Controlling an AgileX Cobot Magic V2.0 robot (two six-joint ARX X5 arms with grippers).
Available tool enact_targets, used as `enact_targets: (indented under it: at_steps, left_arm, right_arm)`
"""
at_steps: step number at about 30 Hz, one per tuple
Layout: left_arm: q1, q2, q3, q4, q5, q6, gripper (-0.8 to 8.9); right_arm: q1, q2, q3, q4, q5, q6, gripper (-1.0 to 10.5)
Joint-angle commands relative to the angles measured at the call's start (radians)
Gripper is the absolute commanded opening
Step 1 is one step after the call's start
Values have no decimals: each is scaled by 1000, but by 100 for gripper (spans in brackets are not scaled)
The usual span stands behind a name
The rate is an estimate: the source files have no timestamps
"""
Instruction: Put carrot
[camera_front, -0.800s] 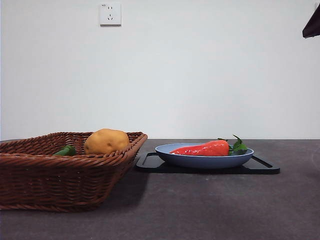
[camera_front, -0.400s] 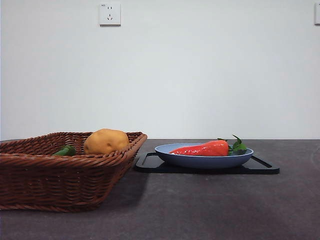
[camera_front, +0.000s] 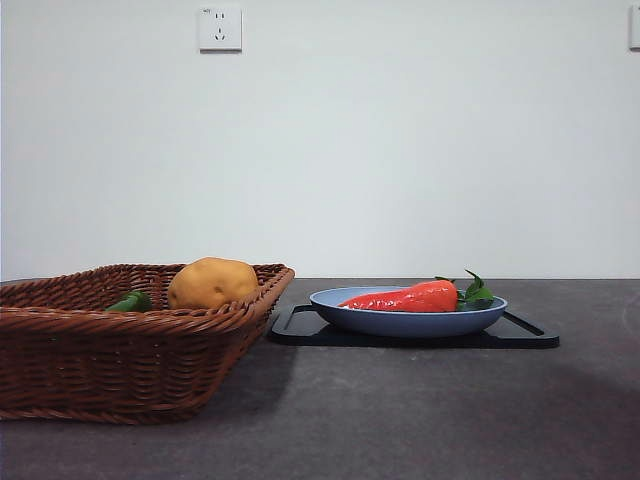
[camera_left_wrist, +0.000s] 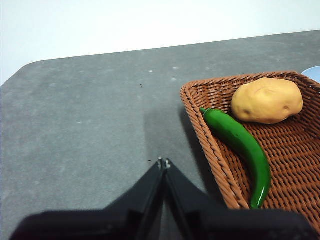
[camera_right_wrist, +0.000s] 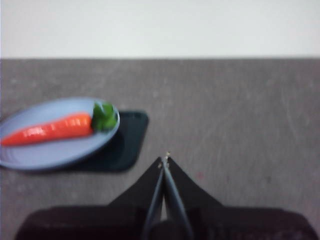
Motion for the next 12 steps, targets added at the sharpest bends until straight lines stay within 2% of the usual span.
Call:
enact_targets:
  at_steps: [1, 12]
  left_arm:
    - [2, -5, -5, -3, 0, -7, 8]
    - [2, -5, -5, -2, 0, -7, 8]
  right_arm:
    - [-8, -5, -26, 22, 0, 45, 11]
    - [-10, -5, -87, 84, 3, 51, 11]
